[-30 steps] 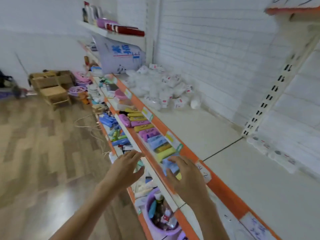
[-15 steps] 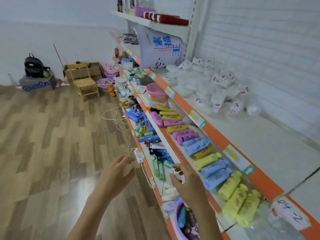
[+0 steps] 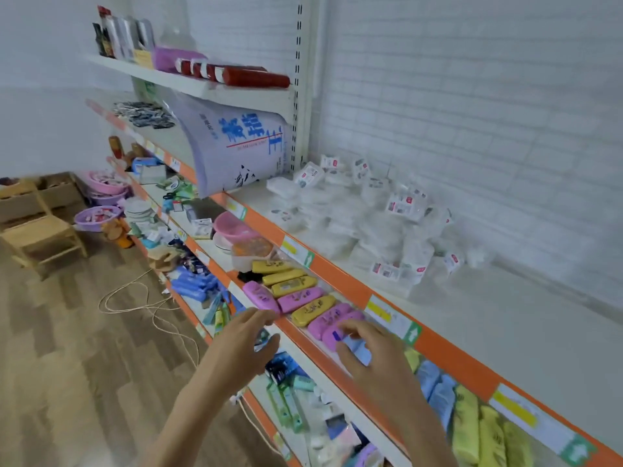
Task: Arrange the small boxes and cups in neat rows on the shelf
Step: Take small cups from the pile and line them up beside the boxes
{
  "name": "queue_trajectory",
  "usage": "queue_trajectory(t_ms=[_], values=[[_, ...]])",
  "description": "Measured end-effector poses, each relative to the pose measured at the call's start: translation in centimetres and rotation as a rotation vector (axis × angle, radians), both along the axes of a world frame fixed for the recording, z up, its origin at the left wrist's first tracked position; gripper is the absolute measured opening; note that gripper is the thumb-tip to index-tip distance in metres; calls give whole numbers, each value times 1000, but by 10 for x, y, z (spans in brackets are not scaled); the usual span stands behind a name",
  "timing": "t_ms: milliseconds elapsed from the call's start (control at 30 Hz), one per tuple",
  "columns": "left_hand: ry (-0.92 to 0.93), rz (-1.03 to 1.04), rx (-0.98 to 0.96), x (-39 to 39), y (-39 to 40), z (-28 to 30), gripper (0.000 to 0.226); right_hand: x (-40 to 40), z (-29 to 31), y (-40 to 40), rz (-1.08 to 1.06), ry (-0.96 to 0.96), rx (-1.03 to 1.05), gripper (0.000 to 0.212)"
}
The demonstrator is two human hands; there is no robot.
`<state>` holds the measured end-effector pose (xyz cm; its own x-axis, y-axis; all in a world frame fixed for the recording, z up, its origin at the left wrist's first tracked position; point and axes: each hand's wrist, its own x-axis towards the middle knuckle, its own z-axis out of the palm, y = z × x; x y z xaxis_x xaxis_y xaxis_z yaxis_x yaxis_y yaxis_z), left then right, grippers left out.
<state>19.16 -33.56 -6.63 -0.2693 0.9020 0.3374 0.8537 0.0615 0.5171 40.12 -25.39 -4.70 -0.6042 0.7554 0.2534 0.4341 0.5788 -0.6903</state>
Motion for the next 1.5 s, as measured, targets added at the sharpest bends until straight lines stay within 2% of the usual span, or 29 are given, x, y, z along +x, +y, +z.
queue_trajectory(t_ms=[167, 300, 500, 633, 800, 867, 933, 1000, 1100, 1200, 1267, 1333, 1400, 1500], values=[[31, -135, 79, -39, 100, 32, 26, -22, 47, 82, -41, 85, 141, 18], [91, -245, 134, -62, 173, 68, 58, -34, 85, 152, -116, 88, 269, 19], [123, -389, 195, -74, 269, 106, 58, -15, 109, 231, -361, 102, 308, 21], [75, -552, 189, -55, 325, 114, 57, 0, 98, 251, -519, 0, 272, 26], [105, -778, 248, -24, 383, 122, 33, -3, 83, 252, -574, -119, 205, 36], [137, -905, 215, -15, 409, 128, 34, -13, 80, 255, -661, -121, 234, 44], [197, -927, 224, -5, 423, 129, 40, -20, 83, 253, -600, -187, 263, 57], [240, -936, 142, 5, 435, 132, 49, -27, 84, 256, -551, -316, 250, 66], [368, -961, -42, 15, 455, 135, 57, -41, 83, 260, -585, -429, 280, 64], [444, -971, -65, 20, 460, 133, 55, -43, 81, 263, -639, -465, 343, 59], [466, -980, -52, 20, 463, 133, 52, -44, 82, 260, -689, -404, 357, 56], [433, -996, -38, 20, 467, 136, 52, -41, 87, 255, -765, -251, 305, 53], [296, -1006, -35, 18, 471, 142, 56, -37, 94, 251, -847, -54, 204, 49], [-52, -1031, -29, 14, 472, 153, 52, -32, 105, 250, -907, 284, 42, 37]])
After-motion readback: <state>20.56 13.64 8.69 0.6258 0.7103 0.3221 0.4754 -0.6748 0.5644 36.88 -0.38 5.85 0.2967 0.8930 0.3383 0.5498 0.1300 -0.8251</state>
